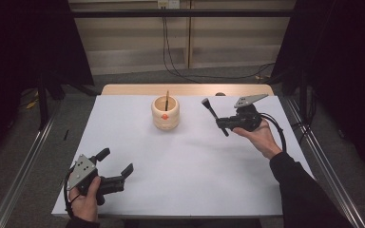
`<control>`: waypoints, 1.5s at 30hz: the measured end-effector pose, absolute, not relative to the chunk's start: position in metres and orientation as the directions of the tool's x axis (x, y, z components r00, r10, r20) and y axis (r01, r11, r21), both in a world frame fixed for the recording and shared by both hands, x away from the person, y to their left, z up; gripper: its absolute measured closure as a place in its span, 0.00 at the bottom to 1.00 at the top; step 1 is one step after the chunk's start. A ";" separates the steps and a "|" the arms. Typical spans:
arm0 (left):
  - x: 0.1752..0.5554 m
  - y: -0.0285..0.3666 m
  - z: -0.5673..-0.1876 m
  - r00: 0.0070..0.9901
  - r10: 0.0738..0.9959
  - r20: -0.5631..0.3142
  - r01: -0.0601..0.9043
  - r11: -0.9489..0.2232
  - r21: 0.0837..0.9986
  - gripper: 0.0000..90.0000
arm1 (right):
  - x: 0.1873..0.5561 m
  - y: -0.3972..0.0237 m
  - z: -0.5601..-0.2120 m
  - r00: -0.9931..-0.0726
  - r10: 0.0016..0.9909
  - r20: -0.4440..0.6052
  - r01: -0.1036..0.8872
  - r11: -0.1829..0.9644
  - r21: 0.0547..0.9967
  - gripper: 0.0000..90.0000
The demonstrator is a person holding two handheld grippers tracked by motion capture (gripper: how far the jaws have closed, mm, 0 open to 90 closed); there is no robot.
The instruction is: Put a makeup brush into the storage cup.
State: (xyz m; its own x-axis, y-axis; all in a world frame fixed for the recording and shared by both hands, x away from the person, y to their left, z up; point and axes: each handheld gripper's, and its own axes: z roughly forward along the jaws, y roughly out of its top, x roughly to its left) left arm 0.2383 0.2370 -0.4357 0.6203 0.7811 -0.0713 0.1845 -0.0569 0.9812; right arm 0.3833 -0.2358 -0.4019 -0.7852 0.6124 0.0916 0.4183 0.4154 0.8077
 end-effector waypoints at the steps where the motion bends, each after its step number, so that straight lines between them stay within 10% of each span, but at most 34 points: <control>1: 0.238 0.237 -0.436 0.619 0.782 -0.070 0.184 -0.057 0.981 0.01 | 0.382 -0.236 -0.401 -0.791 0.604 0.100 0.412 0.405 0.816 0.90; 45: 0.239 0.221 -0.426 0.672 0.735 -0.093 0.191 -0.051 0.980 0.01 | 0.322 -0.252 -0.410 -0.829 0.544 0.132 0.248 0.145 0.958 0.90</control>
